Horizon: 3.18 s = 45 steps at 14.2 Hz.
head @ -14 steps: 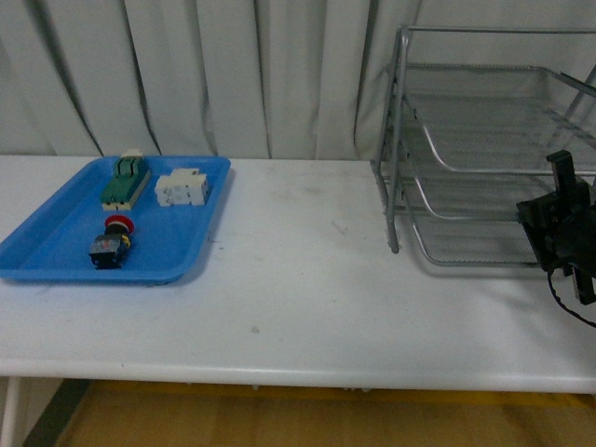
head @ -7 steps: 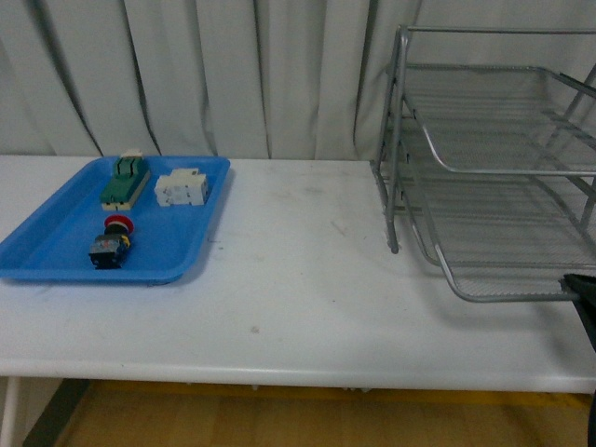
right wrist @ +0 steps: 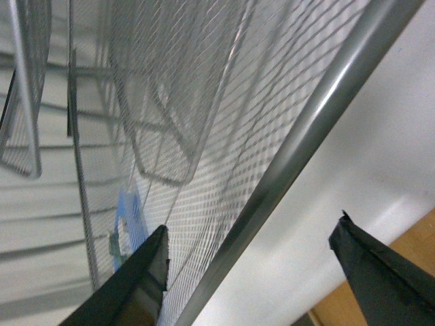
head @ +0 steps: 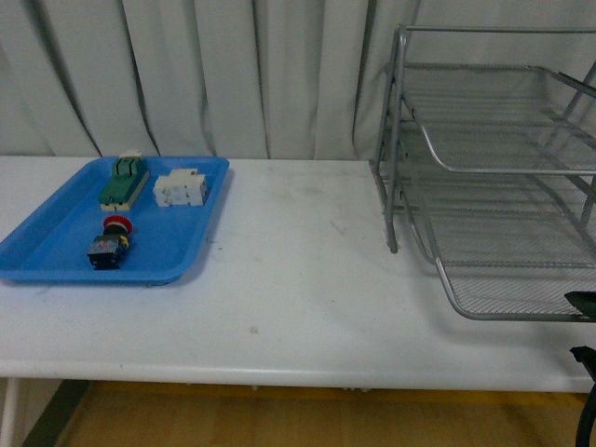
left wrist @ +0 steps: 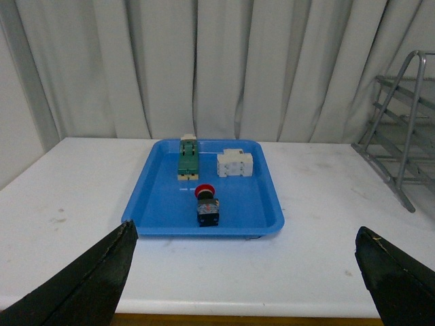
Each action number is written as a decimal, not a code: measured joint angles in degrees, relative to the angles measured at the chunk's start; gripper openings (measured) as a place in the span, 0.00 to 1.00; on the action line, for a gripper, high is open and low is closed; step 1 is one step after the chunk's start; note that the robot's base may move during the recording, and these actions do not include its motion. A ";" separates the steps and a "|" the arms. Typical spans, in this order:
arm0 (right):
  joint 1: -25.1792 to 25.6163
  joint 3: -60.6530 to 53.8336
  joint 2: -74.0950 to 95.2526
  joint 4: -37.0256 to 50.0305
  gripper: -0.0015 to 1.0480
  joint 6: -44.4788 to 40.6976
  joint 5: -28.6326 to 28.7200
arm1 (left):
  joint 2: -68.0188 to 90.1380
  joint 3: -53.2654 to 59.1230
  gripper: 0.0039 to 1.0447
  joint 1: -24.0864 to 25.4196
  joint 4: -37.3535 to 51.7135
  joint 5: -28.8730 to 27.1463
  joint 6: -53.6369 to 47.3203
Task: Place button on rack with both arms
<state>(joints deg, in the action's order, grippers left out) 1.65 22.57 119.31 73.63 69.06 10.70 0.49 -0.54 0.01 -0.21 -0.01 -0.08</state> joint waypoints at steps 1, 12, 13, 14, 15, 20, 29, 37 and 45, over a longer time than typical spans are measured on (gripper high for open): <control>-1.11 -2.67 -3.04 0.13 0.79 -2.78 -0.20 | 0.00 0.00 0.94 0.00 0.00 0.00 0.00; -1.64 -22.49 -57.40 -10.45 0.05 -68.02 -10.88 | 0.00 0.00 0.94 -0.04 -0.02 0.02 0.00; -1.64 -22.49 -64.67 -17.00 0.02 -68.67 -10.88 | 0.00 0.00 0.94 -0.04 0.00 0.02 0.00; -1.64 -22.49 -70.82 -22.95 0.02 -68.67 -10.88 | 0.00 0.00 0.94 -0.04 0.00 0.02 0.00; -1.64 -22.49 -75.62 -27.96 0.02 -68.67 -10.88 | 0.00 0.00 0.94 -0.04 0.00 0.02 0.00; -1.64 -22.03 -97.83 -51.82 0.02 -68.70 -10.88 | 0.00 0.00 0.94 -0.04 0.00 0.00 0.00; -1.64 -21.88 -112.65 -68.83 0.02 -68.70 -10.88 | 0.00 0.00 0.94 -0.04 0.00 0.02 0.00; -1.64 -21.92 -119.10 -73.85 0.37 -68.89 -10.78 | 5.81 -4.13 0.94 -3.93 -10.16 -8.02 2.78; -1.64 -21.92 -119.10 -73.83 0.94 -68.89 -10.71 | 98.97 -50.27 0.94 -0.24 4.98 2.10 0.96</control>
<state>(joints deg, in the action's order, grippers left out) 0.01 0.64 0.21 -0.21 0.16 -0.01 99.46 -50.81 -0.23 4.78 2.09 0.89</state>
